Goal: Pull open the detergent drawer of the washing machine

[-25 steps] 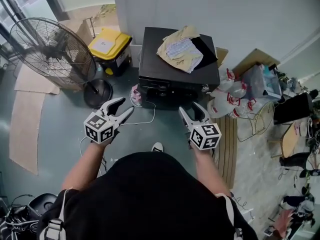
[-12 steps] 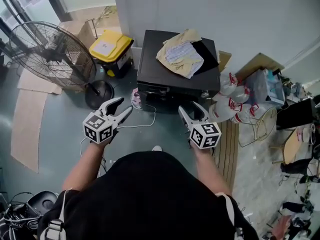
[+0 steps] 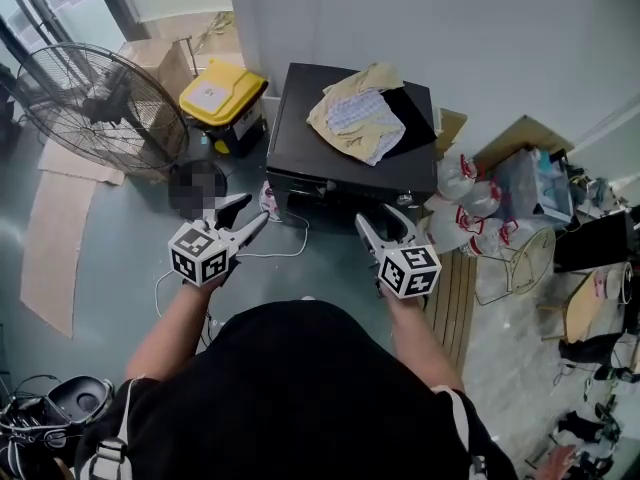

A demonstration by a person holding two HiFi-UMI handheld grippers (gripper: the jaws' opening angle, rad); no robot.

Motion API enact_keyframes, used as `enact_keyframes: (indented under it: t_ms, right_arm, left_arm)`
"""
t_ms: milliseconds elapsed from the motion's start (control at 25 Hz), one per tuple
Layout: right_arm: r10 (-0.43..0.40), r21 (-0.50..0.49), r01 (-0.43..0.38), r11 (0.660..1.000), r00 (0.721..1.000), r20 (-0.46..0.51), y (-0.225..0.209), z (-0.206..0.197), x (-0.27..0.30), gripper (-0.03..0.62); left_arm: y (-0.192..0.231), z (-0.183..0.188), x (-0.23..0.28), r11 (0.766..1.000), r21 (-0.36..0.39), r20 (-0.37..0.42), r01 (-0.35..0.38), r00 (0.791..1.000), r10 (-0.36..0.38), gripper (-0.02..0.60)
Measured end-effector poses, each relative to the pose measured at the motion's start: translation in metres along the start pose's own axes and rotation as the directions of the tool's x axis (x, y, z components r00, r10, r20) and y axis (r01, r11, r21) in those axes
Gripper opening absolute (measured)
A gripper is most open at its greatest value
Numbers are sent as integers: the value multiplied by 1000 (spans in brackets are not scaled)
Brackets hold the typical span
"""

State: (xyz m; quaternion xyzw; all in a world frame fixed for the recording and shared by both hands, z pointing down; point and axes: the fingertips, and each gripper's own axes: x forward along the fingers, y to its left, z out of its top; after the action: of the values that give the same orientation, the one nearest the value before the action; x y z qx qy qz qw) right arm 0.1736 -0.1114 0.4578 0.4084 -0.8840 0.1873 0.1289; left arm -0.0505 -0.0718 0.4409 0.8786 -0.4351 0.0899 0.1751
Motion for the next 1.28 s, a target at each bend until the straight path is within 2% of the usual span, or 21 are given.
enact_keyframes:
  t_ms: [280,600,1000,1280]
  right_arm:
    - [39,-8,-39,999,999,-9,-14,-4,6,235]
    - [53,-9,-53,999,999,-3,-10,-1,10,233]
    - [29,-19,-29,999,1000,-9,-12,5,17,232]
    - [-8,-4,8,1000,1000,-18,-18,9,40,228]
  left_arm:
    - [-8,4,14,1000,14,-1,-24,1000,24,218]
    - [-2,-2,2,999,12,-9,-48,999,48,218]
    - [6,0,13,1000,17,-12,-14,1000,14,218]
    - [37,2,25,1000,9,-18,12,1000,-12,218]
